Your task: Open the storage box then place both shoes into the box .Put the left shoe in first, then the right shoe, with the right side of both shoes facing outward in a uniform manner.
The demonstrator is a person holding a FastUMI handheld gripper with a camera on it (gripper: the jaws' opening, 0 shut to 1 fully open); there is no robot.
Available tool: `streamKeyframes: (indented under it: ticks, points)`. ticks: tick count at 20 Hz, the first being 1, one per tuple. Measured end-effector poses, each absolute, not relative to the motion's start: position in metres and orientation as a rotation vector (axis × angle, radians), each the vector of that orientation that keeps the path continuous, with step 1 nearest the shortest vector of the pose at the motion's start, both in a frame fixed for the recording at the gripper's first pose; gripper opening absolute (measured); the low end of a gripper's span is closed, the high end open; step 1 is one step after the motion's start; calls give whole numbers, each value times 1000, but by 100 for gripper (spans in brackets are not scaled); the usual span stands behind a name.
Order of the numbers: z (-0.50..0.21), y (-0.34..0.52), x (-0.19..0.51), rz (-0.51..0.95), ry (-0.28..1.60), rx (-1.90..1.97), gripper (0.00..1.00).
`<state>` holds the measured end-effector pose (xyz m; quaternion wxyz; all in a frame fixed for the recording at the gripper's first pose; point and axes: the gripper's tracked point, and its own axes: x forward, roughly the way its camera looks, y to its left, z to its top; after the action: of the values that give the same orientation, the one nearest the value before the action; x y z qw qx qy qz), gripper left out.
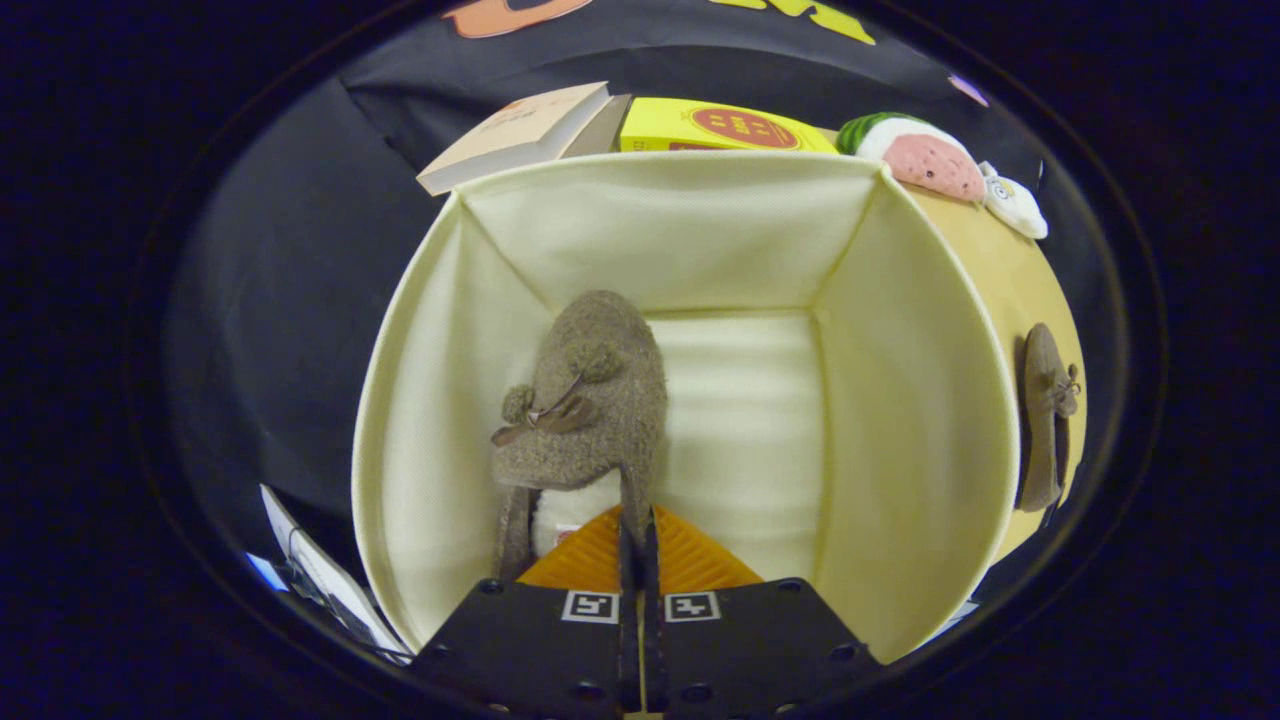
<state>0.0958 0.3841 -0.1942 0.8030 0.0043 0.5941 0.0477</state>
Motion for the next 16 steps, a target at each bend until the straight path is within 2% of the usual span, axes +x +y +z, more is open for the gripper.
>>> streamKeyframes:
  ticks: [2,3,4,10,16]
  points:
    - [-175,385,99,128,1237,32,10]
    - [-164,384,99,142,1227,42,10]
    - [-158,384,97,158,1221,55,20]
    - [-97,356,81,236,1142,-70,98]
    - [-58,280,57,234,1123,-70,96]
